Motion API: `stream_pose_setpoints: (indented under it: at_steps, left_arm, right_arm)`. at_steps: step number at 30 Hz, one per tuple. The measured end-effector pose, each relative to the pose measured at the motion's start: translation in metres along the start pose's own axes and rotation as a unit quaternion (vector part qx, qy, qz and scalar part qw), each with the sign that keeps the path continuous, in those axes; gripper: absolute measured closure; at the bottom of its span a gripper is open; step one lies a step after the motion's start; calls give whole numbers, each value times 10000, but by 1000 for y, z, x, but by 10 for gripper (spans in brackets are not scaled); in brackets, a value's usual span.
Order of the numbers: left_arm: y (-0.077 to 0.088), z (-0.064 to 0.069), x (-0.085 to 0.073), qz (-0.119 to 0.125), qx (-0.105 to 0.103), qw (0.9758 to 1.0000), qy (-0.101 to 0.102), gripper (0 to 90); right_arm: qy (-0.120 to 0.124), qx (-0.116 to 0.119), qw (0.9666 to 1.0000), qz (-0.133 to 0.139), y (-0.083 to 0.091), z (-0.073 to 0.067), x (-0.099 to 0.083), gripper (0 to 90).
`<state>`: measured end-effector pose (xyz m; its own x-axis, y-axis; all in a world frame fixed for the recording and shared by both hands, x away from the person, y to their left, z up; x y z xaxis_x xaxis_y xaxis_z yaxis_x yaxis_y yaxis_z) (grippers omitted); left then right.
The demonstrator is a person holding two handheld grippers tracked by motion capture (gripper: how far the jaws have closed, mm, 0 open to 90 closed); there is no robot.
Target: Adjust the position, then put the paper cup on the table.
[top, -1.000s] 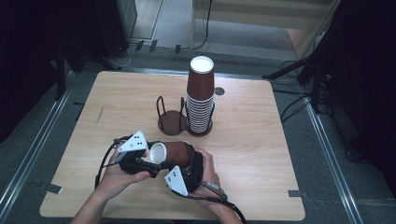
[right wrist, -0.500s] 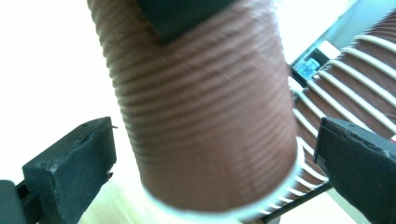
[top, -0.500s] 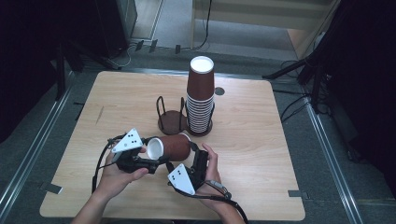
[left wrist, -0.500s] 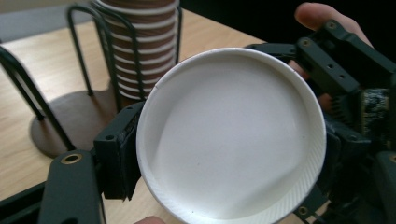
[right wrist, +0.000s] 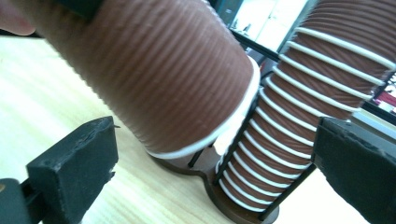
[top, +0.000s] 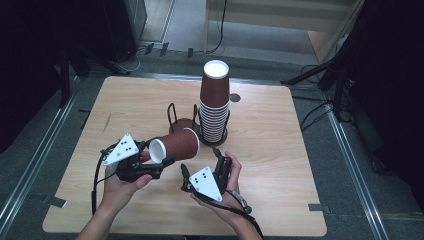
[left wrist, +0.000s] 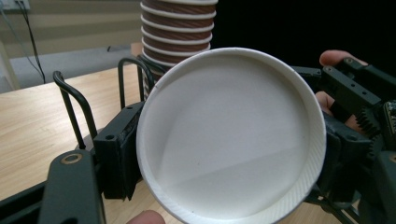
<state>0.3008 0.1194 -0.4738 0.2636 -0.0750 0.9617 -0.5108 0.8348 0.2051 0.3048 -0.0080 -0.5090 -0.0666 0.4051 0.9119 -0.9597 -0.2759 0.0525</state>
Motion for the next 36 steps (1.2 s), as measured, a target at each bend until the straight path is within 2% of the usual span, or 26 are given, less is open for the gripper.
stream_pose_setpoints:
  at_steps: [4, 6, 9, 14, 16, 18, 19, 20, 21, 23, 24, 27, 28, 29, 32, 34, 35, 36]
  left_arm:
    - [2, -3, 2, 138, 34, 9999, -23, 239]
    - [3, -4, 4, 251, 94, 9996, -41, 239]
    - [3, -3, 6, 357, 42, 9994, -3, 239]
    - [0, 2, 7, 453, -99, 9989, 2, 239]
    - [-1, 3, 7, 523, -109, 9986, -13, 238]
    - [-2, 3, 7, 579, -173, 9982, 44, 238]
    - [-3, 3, 7, 590, -200, 9980, 60, 239]
    - [-4, 3, 6, 592, -200, 9980, 41, 238]
    - [-5, 3, 6, 615, -186, 9979, 35, 238]
    - [-6, 3, 6, 699, -168, 9974, 4, 238]
    - [-6, 4, 6, 736, -158, 9972, -11, 238]
    - [-8, 6, 6, 801, -177, 9966, -22, 238]
    - [-10, 6, 5, 827, -192, 9964, -28, 238]
    - [-11, 7, 5, 844, -198, 9962, -52, 238]
    - [-15, 9, 3, 924, -208, 9955, -93, 238]
    - [-17, 10, 3, 954, -225, 9951, -105, 239]
    - [-18, 11, 3, 975, -244, 9949, -109, 239]
    - [-18, 12, 3, 993, -262, 9947, -90, 239]
  right_arm:
    - [-283, -113, 9995, 35, 0, 9, 7, 6]
    - [-486, -99, 9988, 14, 1, 12, 9, 7]
    - [-803, -72, 9967, -42, 1, 16, 11, 27]
    - [-1278, -67, 9916, -199, 3, 22, 14, 58]
    - [-1500, 8, 9882, -311, 4, 24, 15, 71]
    - [-1610, 32, 9859, -456, 5, 25, 15, 19]
    - [-1744, 98, 9832, -531, 5, 25, 15, 3]
    - [-2022, 131, 9773, -623, 6, 27, 15, 0]
    - [-2203, 174, 9729, -679, 6, 29, 15, 0]
    - [-2660, 315, 9598, -844, 6, 32, 15, 0]
    - [-2790, 350, 9555, -885, 7, 33, 15, 0]
    - [-3064, 351, 9462, -980, 8, 37, 15, 0]
    - [-3218, 366, 9407, -1009, 9, 37, 16, 0]
    - [-3414, 388, 9333, -1044, 10, 38, 17, 0]
    - [-3855, 425, 9143, -1167, 12, 39, 20, 0]
    - [-4174, 403, 8988, -1276, 13, 40, 21, 0]
    - [-4305, 404, 8921, -1309, 13, 41, 21, 0]
    - [-4474, 404, 8832, -1348, 14, 41, 22, 0]
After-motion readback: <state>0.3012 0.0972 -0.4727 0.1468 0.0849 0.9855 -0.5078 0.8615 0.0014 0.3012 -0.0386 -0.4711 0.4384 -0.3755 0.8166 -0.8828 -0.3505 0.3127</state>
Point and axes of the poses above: each handheld gripper's, and its own axes: y roughly backward along the jaws, x roughly out of its top, z roughly to its right, the point moved 9 cm from there along -y, roughly forward along the jaws, and after that the axes turned 11 degrees about -x, right-handed, at the moved point
